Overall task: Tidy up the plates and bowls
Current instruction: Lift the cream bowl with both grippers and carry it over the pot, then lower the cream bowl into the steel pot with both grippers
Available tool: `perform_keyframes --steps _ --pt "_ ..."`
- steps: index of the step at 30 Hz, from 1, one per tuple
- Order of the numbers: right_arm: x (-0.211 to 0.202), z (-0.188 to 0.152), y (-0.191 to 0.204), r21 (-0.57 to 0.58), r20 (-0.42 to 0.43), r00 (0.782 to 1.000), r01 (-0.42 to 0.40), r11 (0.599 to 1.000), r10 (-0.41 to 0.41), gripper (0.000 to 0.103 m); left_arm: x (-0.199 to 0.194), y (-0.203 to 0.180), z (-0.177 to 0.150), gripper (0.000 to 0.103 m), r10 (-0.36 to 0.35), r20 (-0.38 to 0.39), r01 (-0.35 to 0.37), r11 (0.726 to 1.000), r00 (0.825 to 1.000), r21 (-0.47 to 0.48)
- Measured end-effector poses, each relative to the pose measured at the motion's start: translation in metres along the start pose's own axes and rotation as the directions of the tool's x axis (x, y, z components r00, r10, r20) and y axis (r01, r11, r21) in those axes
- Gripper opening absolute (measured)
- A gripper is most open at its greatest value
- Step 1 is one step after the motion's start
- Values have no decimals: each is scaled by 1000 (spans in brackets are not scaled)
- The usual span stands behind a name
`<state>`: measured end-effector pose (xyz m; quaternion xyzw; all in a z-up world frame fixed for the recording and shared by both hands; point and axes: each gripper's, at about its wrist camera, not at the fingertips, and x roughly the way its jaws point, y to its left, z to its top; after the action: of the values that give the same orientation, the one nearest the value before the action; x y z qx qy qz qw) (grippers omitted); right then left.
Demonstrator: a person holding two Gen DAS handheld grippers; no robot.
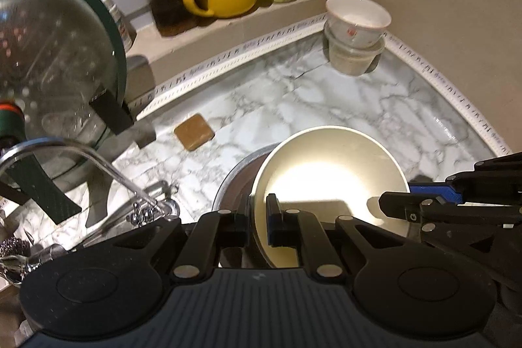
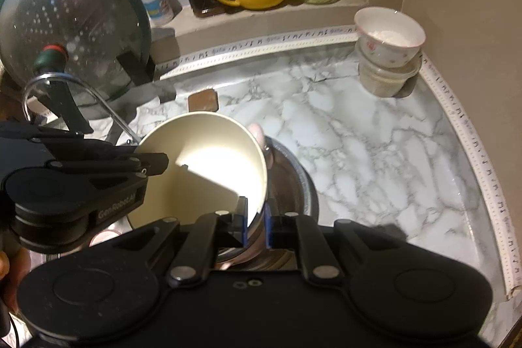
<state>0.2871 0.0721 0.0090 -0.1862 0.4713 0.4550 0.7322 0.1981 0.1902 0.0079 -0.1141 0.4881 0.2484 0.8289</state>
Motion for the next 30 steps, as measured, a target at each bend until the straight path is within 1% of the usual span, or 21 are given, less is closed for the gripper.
perform_keyframes --steps 9,21,27,30 --pt "21 -2 14 -39 -60 998 24 999 -26 11 26 9 -9 9 -6 -59 5 1000 998 -2" --pt "37 1 19 -81 -98 994 42 996 -50 13 53 17 -12 9 -36 -107 35 999 994 -8" --pt "42 1 17 -75 -111 993 36 997 -44 13 58 16 -13 9 -31 -105 32 999 994 14" --pt "43 2 15 -63 -118 993 20 998 -28 18 62 16 -15 9 -35 -122 37 999 992 12"
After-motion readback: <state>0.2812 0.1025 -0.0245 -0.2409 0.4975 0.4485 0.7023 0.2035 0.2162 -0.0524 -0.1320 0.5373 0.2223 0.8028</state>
